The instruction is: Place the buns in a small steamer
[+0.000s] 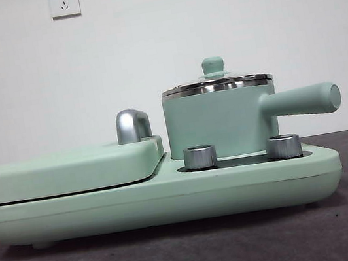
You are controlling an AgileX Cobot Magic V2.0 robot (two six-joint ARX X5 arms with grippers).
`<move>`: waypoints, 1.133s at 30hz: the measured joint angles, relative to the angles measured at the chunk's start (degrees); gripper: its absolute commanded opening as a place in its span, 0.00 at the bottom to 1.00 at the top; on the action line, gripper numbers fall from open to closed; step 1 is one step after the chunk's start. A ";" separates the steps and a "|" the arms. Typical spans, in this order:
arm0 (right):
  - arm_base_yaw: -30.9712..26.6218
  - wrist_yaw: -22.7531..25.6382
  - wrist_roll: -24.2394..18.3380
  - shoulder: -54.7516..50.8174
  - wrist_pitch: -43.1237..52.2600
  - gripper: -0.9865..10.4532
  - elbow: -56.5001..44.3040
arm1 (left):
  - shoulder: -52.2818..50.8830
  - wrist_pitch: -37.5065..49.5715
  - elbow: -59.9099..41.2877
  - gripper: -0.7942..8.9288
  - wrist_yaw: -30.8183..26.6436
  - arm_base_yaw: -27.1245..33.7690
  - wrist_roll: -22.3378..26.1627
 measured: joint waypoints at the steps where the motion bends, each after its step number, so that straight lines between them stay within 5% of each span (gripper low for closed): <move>1: 0.00 0.00 0.00 0.02 -0.02 0.10 0.00 | 0.00 0.02 0.00 0.10 0.00 0.00 0.02; 9: -0.39 -0.04 0.00 0.00 0.00 0.10 0.00 | 0.00 0.00 0.00 0.10 0.00 0.00 0.02; 13: -6.38 0.00 0.00 -0.22 2.08 0.10 -1.05 | 0.00 0.00 0.00 0.10 0.00 0.00 0.04; 19: -18.40 5.97 -0.48 -5.75 21.68 0.10 -15.61 | 0.00 0.02 0.00 0.10 0.00 0.00 0.04; 25: -23.63 15.26 -1.05 -13.49 44.96 0.10 -34.69 | 0.00 0.00 0.00 0.10 0.00 0.00 0.04; 34: -26.38 17.97 -1.05 -13.64 53.29 0.10 -49.77 | 0.00 0.00 0.00 0.10 0.00 0.00 0.04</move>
